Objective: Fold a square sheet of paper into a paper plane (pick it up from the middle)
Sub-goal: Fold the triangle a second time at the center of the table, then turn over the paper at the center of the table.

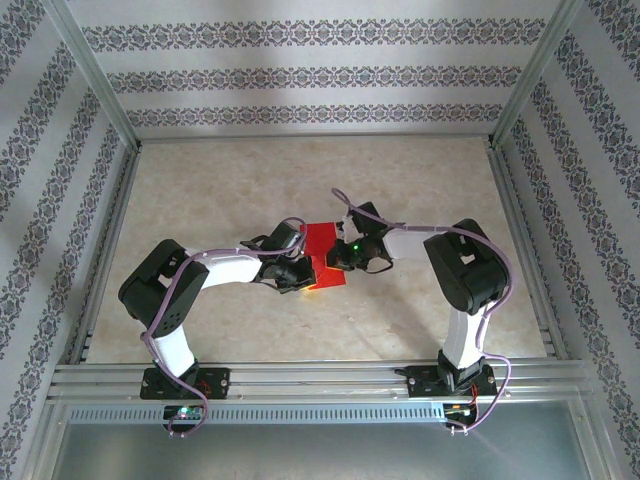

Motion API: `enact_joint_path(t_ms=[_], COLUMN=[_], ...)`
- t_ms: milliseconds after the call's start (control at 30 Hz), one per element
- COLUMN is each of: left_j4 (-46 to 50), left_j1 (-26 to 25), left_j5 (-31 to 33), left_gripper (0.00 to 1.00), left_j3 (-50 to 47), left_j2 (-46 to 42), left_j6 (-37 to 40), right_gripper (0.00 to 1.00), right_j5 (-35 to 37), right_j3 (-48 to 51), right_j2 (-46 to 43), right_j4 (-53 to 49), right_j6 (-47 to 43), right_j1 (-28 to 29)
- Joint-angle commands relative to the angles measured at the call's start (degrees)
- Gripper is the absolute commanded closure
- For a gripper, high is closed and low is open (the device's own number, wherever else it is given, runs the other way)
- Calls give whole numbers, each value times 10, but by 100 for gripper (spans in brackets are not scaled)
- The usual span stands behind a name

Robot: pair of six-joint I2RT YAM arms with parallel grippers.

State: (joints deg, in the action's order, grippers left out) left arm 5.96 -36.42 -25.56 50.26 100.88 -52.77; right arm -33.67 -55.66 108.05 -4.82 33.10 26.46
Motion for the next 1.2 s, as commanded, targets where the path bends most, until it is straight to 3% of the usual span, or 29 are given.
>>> enact_joint_path(t_ms=[0,167,333,500,633,800,1167], left_j4=[114,113,107,85,75,51,70], left_j1=[-8,-8,-8,-5,5,18,34], left_j5=[39,30,19,22,61,74,125], left_gripper=[100,100,98,85,81,82,94], left_j3=[-27,-17,18,70,84,94,134], left_j2=[25,25,9,-24,-31,-7,59], left_j6=[5,18,38,46,40,34,18], right_gripper=[96,95,92,81,70,62,59], right_j5=[86,96,74,36,21,29,35], right_j3=[-31,-73,-62,0,36,42,29], right_j2=[30,21,-27,-71,-92,-96,-69], right_j4=[-38,-77,-81,-50,-23,-16,-28], right_j6=[8,14,19,67,120,160,196], right_j1=[-54,-93,-93,-75,-51,-28,-14])
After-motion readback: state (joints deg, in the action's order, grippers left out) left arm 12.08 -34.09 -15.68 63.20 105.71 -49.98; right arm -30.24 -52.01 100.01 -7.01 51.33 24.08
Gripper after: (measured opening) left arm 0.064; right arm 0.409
